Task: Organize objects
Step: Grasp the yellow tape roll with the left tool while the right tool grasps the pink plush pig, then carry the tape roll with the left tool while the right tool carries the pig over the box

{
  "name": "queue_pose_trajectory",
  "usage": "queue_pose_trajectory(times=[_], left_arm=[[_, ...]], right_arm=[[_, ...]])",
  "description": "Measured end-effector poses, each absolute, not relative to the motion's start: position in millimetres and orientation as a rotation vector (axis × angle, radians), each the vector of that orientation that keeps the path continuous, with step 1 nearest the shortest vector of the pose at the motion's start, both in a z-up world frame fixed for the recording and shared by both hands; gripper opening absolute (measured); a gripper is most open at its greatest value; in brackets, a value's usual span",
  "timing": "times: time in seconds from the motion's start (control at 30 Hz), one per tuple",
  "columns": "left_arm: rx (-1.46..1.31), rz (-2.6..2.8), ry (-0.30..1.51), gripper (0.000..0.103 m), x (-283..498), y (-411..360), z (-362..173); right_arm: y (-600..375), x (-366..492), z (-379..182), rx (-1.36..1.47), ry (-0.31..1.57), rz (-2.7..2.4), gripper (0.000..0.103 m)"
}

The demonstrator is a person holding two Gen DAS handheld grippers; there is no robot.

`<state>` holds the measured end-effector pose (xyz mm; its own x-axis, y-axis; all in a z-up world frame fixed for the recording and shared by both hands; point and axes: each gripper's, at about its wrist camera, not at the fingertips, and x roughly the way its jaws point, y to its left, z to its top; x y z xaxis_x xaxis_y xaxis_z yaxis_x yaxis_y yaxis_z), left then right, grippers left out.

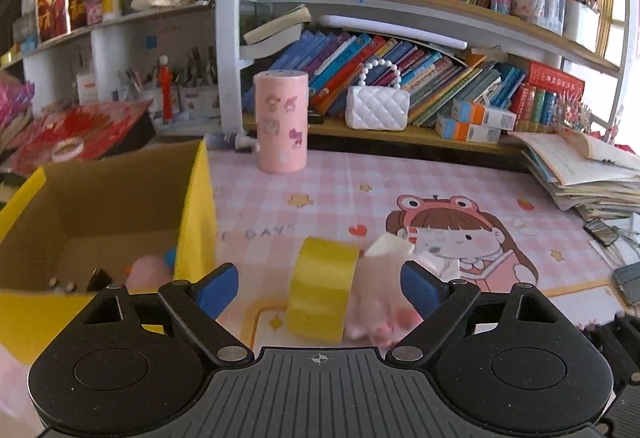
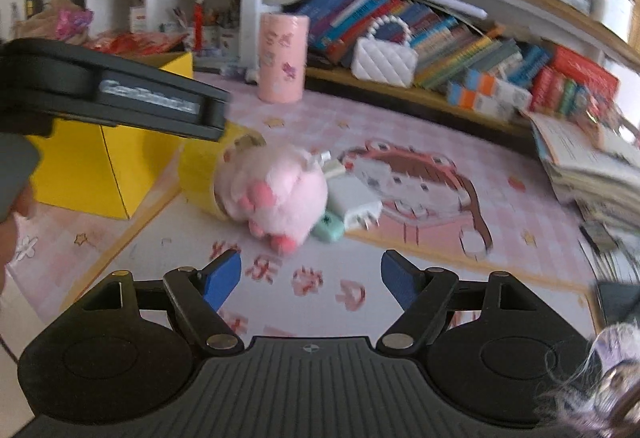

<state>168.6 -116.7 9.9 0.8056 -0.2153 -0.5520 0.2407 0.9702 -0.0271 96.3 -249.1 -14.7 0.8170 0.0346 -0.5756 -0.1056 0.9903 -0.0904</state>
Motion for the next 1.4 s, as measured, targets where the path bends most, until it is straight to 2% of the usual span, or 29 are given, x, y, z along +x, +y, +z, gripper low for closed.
queue_pose_trajectory(times=[0.1, 0.17, 0.27, 0.6, 0.7, 0.73, 0.87, 0.93, 1.2, 1.4], left_arm=[[0.063, -0.232, 0.606, 0.081, 183.7, -125.3, 6.7], [0.067, -0.231, 0.630, 0.070, 193.3, -127.3, 3.1], [0.069, -0.229, 0.674, 0.062, 205.0, -129.3, -3.6], [0.052, -0.229, 0.759, 0.053, 223.6, -133.0, -19.8], [0.052, -0.233, 0.765, 0.048, 226.0, -133.2, -19.8], [0.051, -0.234, 0.768, 0.044, 226.8, -132.8, -20.1], [0.035, -0.233, 0.761, 0.043, 228.0, -128.3, -19.9], [0.025, -0.232, 0.759, 0.042, 227.7, -126.3, -20.1], [-0.003, -0.228, 0.747, 0.041, 219.8, -124.0, -19.1], [-0.051, -0.256, 0.691, 0.040, 195.4, -120.1, -1.6]], right_arm=[[-251.1, 114.6, -16.5, -0.160, 0.588, 0.114, 0.079], [-252.3, 127.6, -17.6, -0.183, 0.577, 0.137, 0.079], [-253.5, 147.3, -20.7, -0.205, 0.577, 0.175, 0.081], [-248.7, 188.4, -35.1, -0.232, 0.609, 0.303, 0.082], [-248.8, 193.3, -41.6, -0.210, 0.625, 0.330, 0.075], [-249.7, 193.5, -42.5, -0.202, 0.623, 0.329, 0.070], [-258.5, 186.8, -38.9, -0.173, 0.626, 0.355, 0.057], [-269.2, 182.5, -34.9, -0.132, 0.639, 0.335, 0.055], [-307.9, 153.3, -16.1, 0.025, 0.666, 0.190, 0.055], [-299.4, 124.9, -10.2, 0.054, 0.692, 0.157, 0.055]])
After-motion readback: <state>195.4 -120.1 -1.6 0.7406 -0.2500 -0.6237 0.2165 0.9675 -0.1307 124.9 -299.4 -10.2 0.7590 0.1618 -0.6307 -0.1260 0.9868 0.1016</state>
